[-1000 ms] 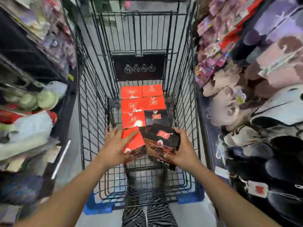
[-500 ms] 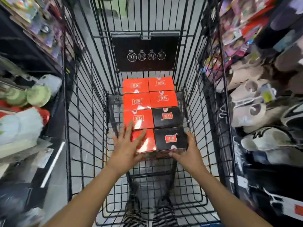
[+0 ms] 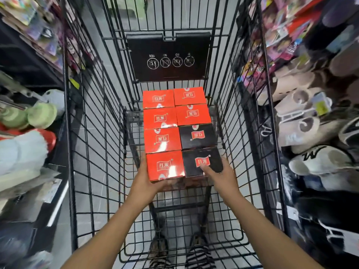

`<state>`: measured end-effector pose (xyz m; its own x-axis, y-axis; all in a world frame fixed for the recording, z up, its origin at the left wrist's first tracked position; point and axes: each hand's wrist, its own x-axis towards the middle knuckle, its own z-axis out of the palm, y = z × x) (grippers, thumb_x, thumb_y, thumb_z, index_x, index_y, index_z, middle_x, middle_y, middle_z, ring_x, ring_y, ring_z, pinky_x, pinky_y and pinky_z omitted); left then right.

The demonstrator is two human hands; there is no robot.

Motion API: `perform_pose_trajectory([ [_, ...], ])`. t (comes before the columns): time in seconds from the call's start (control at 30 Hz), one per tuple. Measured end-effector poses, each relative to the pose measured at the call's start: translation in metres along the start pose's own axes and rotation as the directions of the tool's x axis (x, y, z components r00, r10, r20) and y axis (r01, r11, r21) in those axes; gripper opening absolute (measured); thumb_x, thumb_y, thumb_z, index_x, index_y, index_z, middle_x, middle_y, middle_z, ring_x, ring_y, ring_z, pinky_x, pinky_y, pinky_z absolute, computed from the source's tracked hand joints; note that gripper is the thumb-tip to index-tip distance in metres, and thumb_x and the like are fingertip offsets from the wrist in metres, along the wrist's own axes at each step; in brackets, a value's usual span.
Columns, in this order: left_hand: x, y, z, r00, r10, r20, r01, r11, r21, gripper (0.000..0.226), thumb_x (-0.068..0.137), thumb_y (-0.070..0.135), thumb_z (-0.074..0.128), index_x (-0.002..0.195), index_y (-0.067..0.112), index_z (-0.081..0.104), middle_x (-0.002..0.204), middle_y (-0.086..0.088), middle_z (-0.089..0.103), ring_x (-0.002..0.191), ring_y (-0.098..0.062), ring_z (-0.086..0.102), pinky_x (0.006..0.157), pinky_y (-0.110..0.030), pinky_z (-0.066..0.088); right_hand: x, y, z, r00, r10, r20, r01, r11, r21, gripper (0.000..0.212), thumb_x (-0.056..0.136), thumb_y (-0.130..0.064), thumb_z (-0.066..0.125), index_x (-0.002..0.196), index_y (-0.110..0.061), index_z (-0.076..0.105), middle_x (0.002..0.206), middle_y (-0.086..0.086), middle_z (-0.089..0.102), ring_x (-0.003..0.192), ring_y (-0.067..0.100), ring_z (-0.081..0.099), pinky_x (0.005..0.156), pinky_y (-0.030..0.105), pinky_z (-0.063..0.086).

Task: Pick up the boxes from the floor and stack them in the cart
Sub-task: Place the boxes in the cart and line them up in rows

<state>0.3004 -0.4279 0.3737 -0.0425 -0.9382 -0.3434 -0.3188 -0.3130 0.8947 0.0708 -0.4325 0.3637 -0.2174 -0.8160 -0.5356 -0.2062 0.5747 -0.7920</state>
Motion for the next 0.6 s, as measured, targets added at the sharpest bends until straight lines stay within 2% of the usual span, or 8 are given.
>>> perform_pose_trajectory([
  [0.07, -0.002, 0.001, -0.001, 1.000, -0.002, 0.000, 0.002, 1.000, -0.002, 0.105, 0.066, 0.012, 0.085, 0.122, 0.067, 0.015, 0.116, 0.019, 0.061, 0.101, 0.009, 0.060, 0.087, -0.017, 0.050, -0.001, 0.000, 0.005, 0.999, -0.005, -0.042, 0.005, 1.000, -0.014, 0.096, 0.060, -0.073, 0.068, 0.139, -0.024, 0.044, 0.135, 0.001, 0.057, 0.126, 0.021, 0.052, 0.105, 0.046, 0.044],
  [0.17, -0.004, 0.002, -0.001, 0.999, -0.033, 0.011, 0.033, 0.999, -0.008, 0.106, 0.065, 0.016, 0.087, 0.124, 0.070, 0.018, 0.111, 0.019, 0.065, 0.098, 0.004, 0.063, 0.087, -0.028, 0.054, -0.009, -0.002, 0.009, 0.995, -0.012, -0.098, 0.014, 1.000, 0.019, 0.111, 0.051, -0.084, 0.064, 0.142, -0.024, 0.042, 0.138, 0.001, 0.054, 0.128, 0.021, 0.050, 0.107, 0.044, 0.042],
  [0.27, -0.005, 0.003, -0.002, 0.997, -0.068, 0.029, 0.069, 0.996, -0.058, 0.104, 0.060, 0.032, 0.088, 0.135, 0.061, 0.023, 0.111, 0.020, 0.066, 0.100, -0.005, 0.066, 0.087, -0.043, 0.055, -0.015, -0.003, 0.007, 0.994, -0.025, -0.104, 0.032, 0.998, 0.060, 0.100, 0.059, -0.072, 0.066, 0.143, -0.024, 0.042, 0.140, 0.000, 0.053, 0.131, 0.019, 0.047, 0.109, 0.043, 0.040],
  [0.33, -0.005, 0.005, -0.001, 0.997, -0.071, 0.032, 0.073, 0.995, -0.065, 0.102, 0.060, 0.036, 0.086, 0.137, 0.058, 0.023, 0.111, 0.020, 0.066, 0.100, -0.008, 0.066, 0.087, -0.044, 0.055, -0.014, -0.002, 0.006, 0.992, -0.051, -0.116, 0.057, 0.997, 0.053, 0.085, 0.068, -0.059, 0.072, 0.141, -0.026, 0.045, 0.136, -0.005, 0.055, 0.127, 0.017, 0.051, 0.107, 0.041, 0.043],
  [0.4, -0.005, 0.005, -0.001, 0.998, -0.062, 0.019, 0.063, 0.996, -0.055, 0.103, 0.059, 0.043, 0.085, 0.140, 0.052, 0.023, 0.109, 0.021, 0.066, 0.098, -0.008, 0.067, 0.089, -0.042, 0.055, -0.012, -0.003, 0.004, 0.989, -0.065, -0.130, 0.073, 0.996, 0.058, 0.072, 0.077, -0.047, 0.075, 0.140, -0.028, 0.047, 0.133, -0.011, 0.055, 0.123, 0.012, 0.052, 0.106, 0.036, 0.043],
  [0.43, -0.004, 0.005, 0.000, 0.998, -0.057, 0.011, 0.057, 0.998, -0.038, 0.104, 0.058, 0.045, 0.085, 0.141, 0.052, 0.021, 0.108, 0.023, 0.066, 0.098, -0.006, 0.066, 0.089, -0.039, 0.054, -0.011, -0.002, 0.004, 0.990, -0.061, -0.131, 0.070, 0.995, 0.068, 0.073, 0.076, -0.048, 0.075, 0.140, -0.029, 0.046, 0.135, -0.011, 0.054, 0.125, 0.011, 0.051, 0.107, 0.036, 0.041],
  [0.53, -0.002, 0.008, 0.002, 0.998, -0.059, 0.000, 0.059, 0.998, -0.011, 0.104, 0.066, 0.032, 0.087, 0.135, 0.062, 0.014, 0.109, 0.021, 0.066, 0.098, 0.001, 0.064, 0.087, -0.026, 0.053, -0.011, 0.002, 0.007, 0.993, -0.021, -0.113, 0.031, 0.995, 0.091, 0.094, 0.059, -0.076, 0.070, 0.138, -0.031, 0.046, 0.137, -0.006, 0.056, 0.129, 0.014, 0.049, 0.108, 0.044, 0.042],
  [0.6, -0.002, 0.010, 0.003, 0.998, -0.064, -0.007, 0.064, 0.998, -0.006, 0.102, 0.070, 0.021, 0.084, 0.132, 0.063, 0.014, 0.111, 0.020, 0.063, 0.097, 0.005, 0.063, 0.083, -0.017, 0.051, -0.009, 0.007, 0.008, 0.997, 0.001, -0.081, 0.006, 0.996, 0.085, 0.101, 0.054, -0.084, 0.066, 0.138, -0.031, 0.044, 0.135, -0.006, 0.057, 0.128, 0.015, 0.050, 0.107, 0.046, 0.043],
])
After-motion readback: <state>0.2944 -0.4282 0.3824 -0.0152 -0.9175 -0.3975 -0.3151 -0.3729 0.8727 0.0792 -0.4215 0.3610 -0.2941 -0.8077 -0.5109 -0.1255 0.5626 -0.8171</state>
